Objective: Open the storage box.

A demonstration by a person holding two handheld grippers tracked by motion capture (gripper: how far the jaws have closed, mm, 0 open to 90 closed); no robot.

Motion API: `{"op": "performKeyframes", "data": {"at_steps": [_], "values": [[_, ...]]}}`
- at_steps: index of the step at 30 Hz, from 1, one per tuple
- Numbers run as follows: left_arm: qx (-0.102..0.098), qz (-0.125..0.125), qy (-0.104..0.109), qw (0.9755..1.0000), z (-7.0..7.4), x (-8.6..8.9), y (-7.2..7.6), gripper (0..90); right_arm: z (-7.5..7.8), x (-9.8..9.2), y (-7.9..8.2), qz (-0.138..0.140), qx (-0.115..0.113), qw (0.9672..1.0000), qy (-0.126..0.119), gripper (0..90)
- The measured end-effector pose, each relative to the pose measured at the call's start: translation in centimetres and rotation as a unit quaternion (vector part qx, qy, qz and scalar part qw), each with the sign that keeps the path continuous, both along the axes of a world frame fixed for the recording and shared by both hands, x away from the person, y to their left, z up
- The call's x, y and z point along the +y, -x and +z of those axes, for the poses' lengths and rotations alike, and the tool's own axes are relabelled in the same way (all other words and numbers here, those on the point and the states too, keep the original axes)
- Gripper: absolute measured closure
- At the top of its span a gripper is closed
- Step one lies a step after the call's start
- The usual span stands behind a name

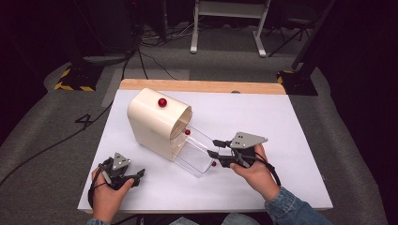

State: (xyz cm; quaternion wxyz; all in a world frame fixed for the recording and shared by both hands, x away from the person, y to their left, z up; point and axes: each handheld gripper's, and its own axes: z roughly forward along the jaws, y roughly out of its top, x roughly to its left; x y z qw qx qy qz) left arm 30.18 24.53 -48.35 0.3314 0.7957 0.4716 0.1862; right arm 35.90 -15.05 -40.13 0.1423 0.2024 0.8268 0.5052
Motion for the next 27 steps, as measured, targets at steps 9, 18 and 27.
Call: {"op": "performKeyframes", "data": {"at_steps": [9, 18, 27], "values": [[-0.004, 0.0, -0.002, 1.0, 0.0, 0.0, 0.1, 28.5, 1.5, 3.2, -2.0, 0.02, 0.0, 0.9997, -0.017, 58.2], [-0.002, 0.0, -0.002, 1.0, 0.0, 0.0, 0.0, 28.6, 1.1, 5.3, -3.2, 0.024, -0.004, 0.9995, -0.019, 59.7], [-0.002, 0.0, -0.002, 1.0, 0.0, 0.0, 0.0, 28.5, 0.7, 6.6, -3.7, 0.026, -0.003, 0.9994, -0.022, 62.5]]}}
